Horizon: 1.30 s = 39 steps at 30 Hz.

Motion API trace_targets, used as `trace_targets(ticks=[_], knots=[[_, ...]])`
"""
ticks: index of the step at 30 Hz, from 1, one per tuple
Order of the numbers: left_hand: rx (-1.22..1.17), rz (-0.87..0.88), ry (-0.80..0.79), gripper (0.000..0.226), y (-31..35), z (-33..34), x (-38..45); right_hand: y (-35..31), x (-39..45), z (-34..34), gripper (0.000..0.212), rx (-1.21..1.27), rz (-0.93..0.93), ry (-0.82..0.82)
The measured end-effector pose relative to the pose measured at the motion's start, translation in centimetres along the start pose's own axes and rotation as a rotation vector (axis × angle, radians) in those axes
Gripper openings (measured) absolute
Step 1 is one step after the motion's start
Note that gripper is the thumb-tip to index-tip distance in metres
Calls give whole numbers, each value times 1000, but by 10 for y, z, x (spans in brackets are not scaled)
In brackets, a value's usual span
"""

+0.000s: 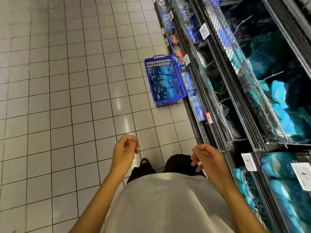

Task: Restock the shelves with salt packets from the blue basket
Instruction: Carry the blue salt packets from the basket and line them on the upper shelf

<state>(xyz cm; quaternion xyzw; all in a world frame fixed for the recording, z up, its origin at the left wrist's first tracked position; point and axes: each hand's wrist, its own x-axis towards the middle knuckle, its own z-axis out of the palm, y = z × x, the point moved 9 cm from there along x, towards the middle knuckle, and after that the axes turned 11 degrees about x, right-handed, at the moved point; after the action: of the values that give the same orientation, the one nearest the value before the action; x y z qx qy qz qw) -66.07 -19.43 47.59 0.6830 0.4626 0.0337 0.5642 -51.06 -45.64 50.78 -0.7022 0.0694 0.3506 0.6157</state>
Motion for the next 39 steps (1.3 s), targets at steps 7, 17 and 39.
trace_targets(ticks=[7,17,39], knots=[[68,81,-53,20,69,2,104,-18,61,-16,8,107,30,157],[105,-40,50,21,118,6,206,-94,230,4,10,12,26,63],[199,-160,-26,24,187,-37,480,-252,480,207,25,50,72,-7]])
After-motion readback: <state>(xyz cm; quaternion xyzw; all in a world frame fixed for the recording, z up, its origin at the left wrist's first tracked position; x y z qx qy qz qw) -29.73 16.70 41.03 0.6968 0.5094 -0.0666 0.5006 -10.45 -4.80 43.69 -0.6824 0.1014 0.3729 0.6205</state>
